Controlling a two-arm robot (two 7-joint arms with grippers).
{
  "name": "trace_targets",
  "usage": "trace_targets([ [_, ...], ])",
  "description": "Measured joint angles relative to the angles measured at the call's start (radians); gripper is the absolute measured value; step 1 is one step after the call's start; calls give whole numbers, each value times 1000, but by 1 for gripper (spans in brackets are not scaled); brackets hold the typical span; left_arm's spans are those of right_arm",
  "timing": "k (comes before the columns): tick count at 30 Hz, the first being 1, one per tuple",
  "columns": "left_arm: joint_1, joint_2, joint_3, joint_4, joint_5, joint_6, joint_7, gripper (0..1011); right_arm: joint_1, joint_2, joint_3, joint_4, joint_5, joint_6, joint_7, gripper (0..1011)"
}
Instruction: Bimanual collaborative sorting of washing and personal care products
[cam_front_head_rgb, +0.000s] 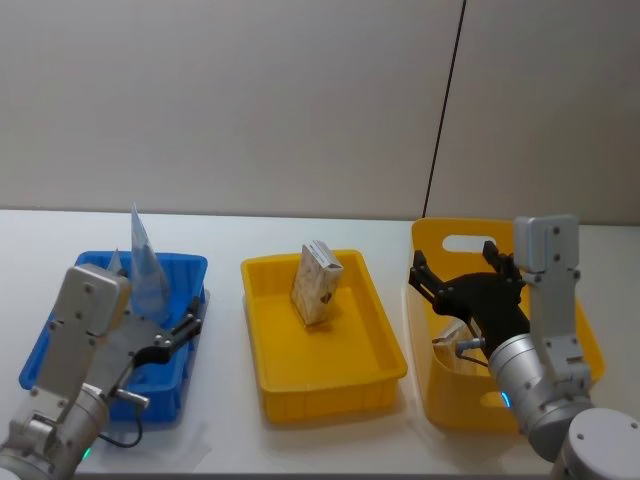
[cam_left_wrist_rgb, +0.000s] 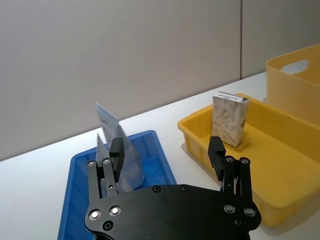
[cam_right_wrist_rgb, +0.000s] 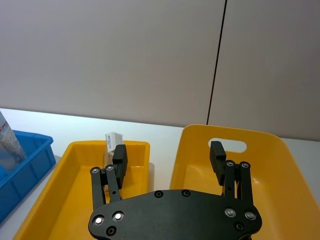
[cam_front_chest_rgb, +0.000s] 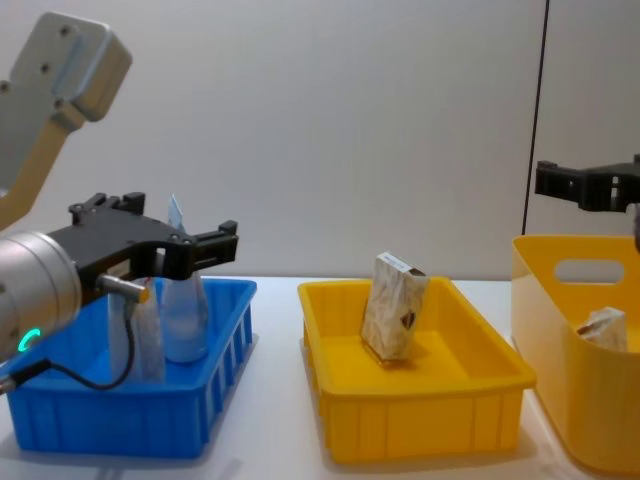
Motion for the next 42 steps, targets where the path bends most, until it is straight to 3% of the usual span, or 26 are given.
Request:
trace_targets([
  [14,14,-30,-59,18,-44,22,22,1001,-3,2,-3,-6,0,-7,8,1004],
  [25,-16,-64,-93,102,-101,35,-10,1001,-4,3,-4,-7,0,-8,11,1004],
  [42,-81,-99,-107,238,-101,49,-20,1001,-4,3,-4,-8,0,-10,12,1004],
])
